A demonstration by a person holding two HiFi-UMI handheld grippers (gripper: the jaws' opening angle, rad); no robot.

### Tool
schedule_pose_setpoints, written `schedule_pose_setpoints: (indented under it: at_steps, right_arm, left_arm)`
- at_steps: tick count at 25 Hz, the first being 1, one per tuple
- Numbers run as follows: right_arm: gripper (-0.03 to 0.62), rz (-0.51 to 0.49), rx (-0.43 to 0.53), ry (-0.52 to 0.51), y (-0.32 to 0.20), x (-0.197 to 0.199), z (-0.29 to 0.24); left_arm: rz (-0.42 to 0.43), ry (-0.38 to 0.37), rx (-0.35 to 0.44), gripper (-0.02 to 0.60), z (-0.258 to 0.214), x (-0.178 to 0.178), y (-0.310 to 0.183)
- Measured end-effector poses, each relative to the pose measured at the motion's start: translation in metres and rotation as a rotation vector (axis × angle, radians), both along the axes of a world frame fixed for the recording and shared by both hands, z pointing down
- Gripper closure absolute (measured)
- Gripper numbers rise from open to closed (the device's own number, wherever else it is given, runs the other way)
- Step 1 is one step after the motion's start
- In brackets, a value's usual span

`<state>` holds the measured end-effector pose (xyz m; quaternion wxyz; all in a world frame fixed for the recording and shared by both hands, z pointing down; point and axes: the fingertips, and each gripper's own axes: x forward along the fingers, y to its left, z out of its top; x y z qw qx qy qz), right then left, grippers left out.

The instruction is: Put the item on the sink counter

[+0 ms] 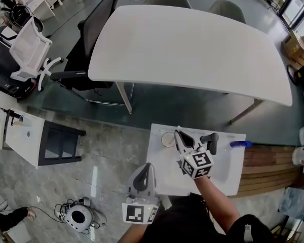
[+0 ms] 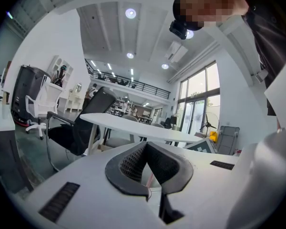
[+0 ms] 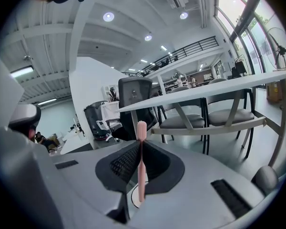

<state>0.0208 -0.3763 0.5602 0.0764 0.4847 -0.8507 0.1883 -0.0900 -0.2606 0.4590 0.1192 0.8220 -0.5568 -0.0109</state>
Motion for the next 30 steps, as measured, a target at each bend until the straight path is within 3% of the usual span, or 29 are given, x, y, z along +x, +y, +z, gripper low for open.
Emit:
schedule_pose_setpoints:
  at_steps: [12, 16, 22, 30]
  right_arm:
    - [0.577, -0.011, -0.071, 0.022, -0.010, -0.007, 0.045]
    - [0.577, -0.012, -0.093, 0.020, -0.011, -0.009, 0.055]
    - [0.577, -0.012, -0.117, 0.023, -0.009, -0.010, 0.066]
    - [0.577, -0.009, -0.152, 0.024, -0.011, -0.010, 0.080]
  left_arm:
    - [-0.043, 0.058, -0.054, 0.566, 0.006, -0.004, -0.011]
    - [-0.024, 0.007, -0.028, 0.566, 0.009, -0.006, -0.013]
    - [-0.044, 0.060, -0.053, 0.566, 0.008, -0.006, -0.012]
    - [-0.042, 0.040, -0.048, 0.566, 0.013, -0.008, -0.011]
